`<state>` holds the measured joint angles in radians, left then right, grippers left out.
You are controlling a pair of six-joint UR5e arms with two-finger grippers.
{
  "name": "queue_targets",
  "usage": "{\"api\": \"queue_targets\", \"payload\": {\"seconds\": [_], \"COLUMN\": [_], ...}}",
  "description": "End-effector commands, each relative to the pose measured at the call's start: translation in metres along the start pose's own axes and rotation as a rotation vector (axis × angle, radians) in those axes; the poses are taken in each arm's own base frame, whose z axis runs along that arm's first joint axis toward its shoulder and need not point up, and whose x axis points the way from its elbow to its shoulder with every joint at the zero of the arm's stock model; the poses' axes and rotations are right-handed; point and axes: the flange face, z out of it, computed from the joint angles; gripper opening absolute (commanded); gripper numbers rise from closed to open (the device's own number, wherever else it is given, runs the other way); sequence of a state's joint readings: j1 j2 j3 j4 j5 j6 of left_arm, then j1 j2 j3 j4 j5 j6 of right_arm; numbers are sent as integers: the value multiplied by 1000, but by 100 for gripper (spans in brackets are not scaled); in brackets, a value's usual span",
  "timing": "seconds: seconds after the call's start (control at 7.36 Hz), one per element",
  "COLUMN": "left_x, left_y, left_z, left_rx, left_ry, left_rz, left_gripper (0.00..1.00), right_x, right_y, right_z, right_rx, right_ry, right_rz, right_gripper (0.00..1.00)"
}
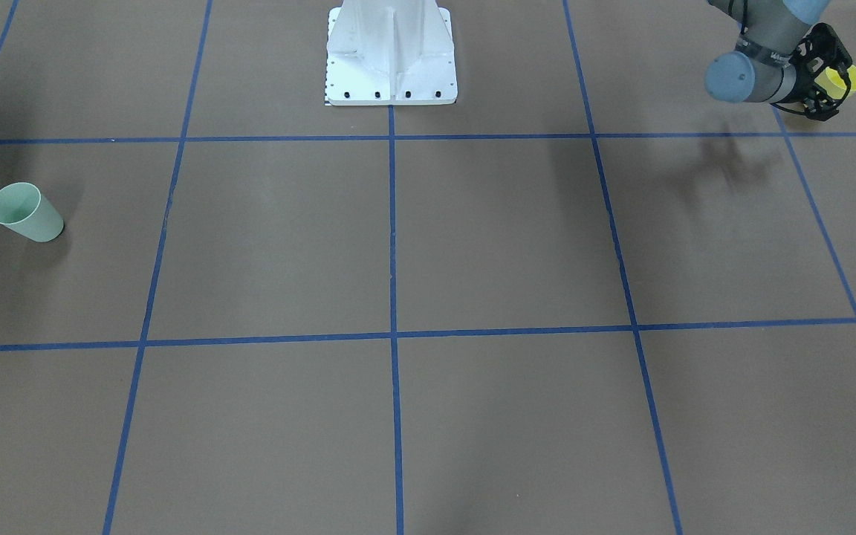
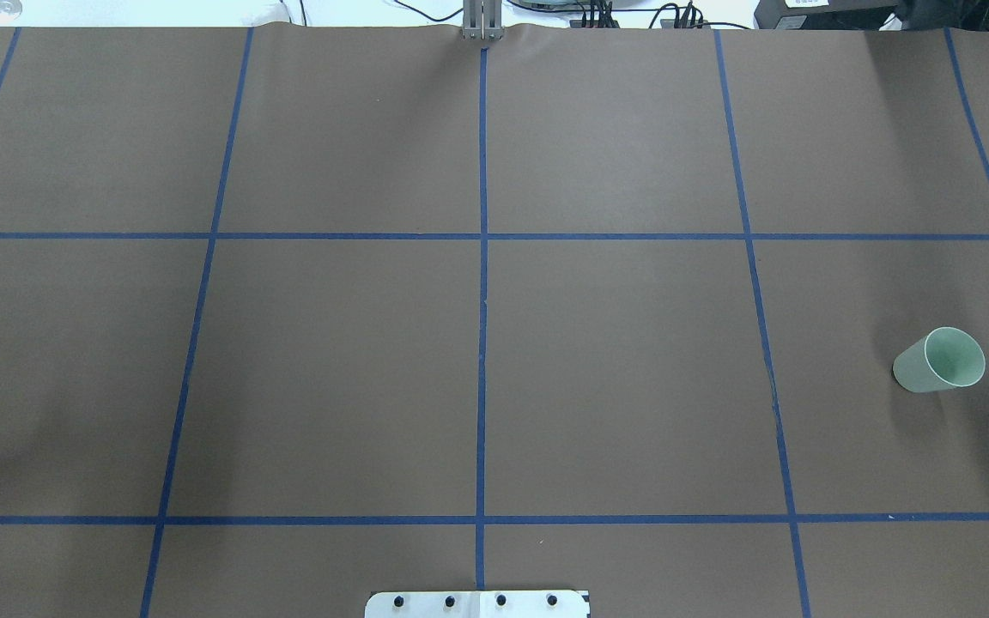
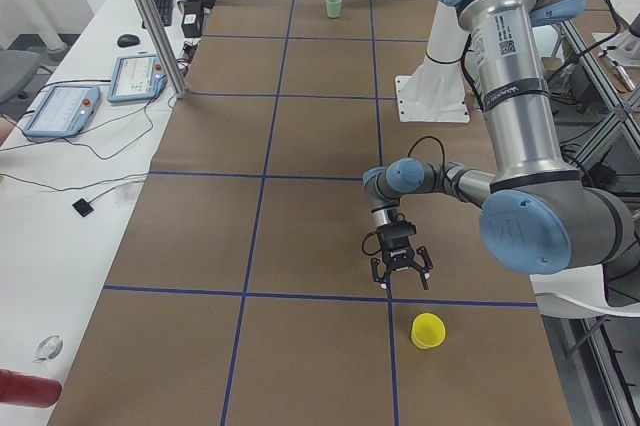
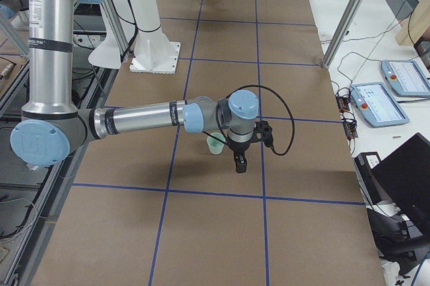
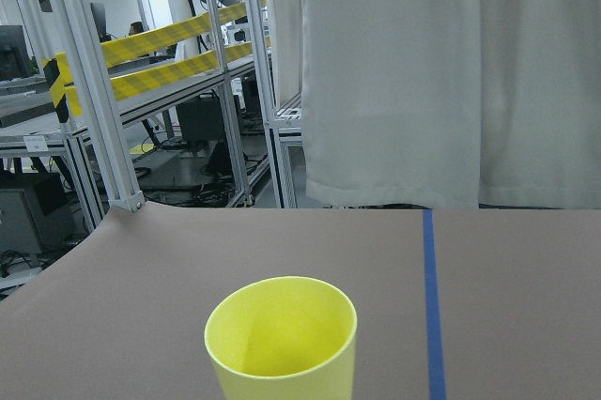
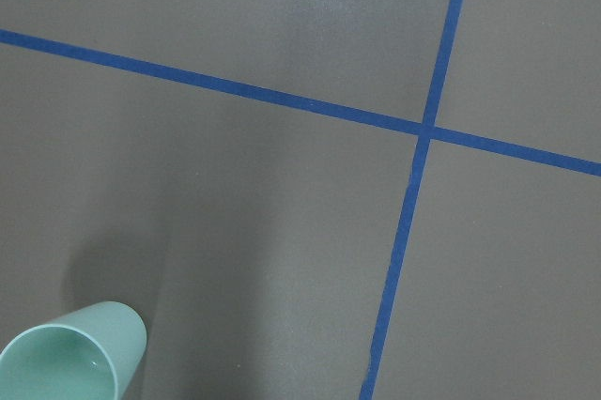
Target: Transfer and stack yellow cup on green cup
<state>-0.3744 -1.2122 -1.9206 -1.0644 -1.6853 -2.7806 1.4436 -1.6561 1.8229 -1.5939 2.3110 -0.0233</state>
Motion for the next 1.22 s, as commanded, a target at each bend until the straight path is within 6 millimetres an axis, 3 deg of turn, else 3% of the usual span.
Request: {"api": "queue_targets", "payload": {"seconds": [0.0,0.27,1.09], "left_x": [-6,-14,-1], "left_y": [11,20,47], "left_z": [18,18,51], "left_rx": [32,35,67], "left_ry": [-32,-41,-48], "left_rz": [10,27,-13], "left_gripper": [98,98,98], "right_x": [-2,-3,-4], "right_y": [4,3,3], "right_z": [-2,-4,-4], "right_rx": [3,6,6], "right_ry": [1,2,4], "right_rz": [-4,-7,-9], "right_gripper": [99,99,99]}}
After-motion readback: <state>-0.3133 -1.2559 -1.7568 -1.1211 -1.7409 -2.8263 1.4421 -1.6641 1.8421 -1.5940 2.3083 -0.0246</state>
